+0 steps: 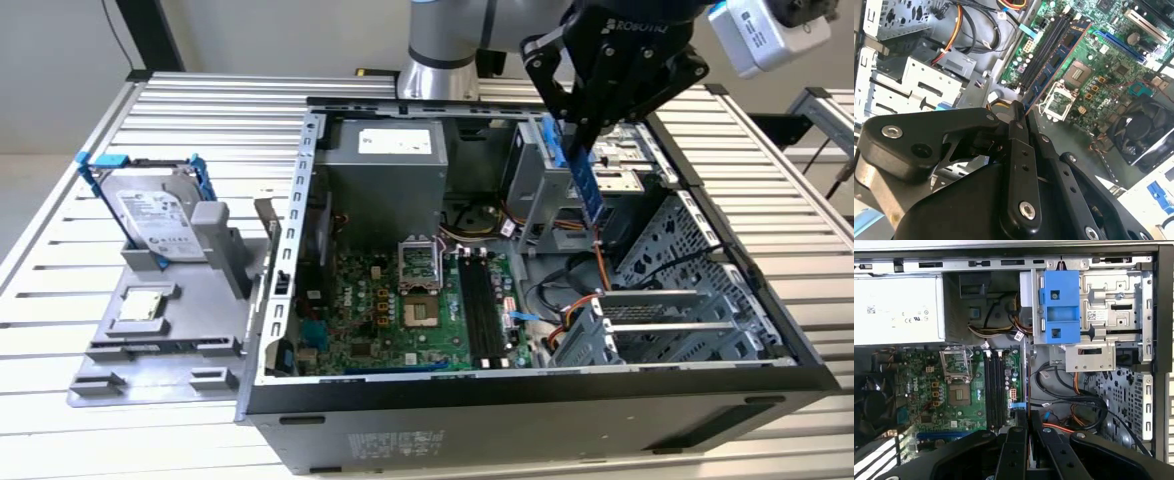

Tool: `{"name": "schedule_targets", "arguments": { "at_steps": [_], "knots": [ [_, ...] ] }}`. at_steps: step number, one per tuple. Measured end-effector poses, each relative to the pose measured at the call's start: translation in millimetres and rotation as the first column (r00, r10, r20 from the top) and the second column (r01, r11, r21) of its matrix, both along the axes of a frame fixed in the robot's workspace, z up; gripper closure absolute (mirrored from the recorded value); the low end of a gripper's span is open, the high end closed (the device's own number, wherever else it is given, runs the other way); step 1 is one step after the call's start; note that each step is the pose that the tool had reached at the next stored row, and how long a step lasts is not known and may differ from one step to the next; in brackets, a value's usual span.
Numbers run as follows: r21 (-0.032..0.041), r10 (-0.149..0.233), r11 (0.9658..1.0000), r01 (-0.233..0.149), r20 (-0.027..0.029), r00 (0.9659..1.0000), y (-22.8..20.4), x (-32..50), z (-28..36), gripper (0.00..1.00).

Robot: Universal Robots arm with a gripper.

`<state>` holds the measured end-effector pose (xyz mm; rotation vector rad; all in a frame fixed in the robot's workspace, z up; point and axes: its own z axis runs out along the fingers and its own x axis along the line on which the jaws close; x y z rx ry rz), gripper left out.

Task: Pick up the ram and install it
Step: 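Insert the ram into the slot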

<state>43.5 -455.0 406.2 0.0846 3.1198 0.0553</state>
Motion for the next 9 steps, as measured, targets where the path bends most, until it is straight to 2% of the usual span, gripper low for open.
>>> {"name": "schedule_targets", "arguments": {
  "at_steps": [4, 9],
  "knots": [
    [0.0004, 0.003, 1.0000, -0.003, -0.0042, 1.0000, -5.7, 2.7, -3.8, 1.00],
    [0.0003, 0.003, 1.0000, -0.003, -0.0052, 1.0000, -6.0, 3.0, -4.3, 1.00]
  ]
}}
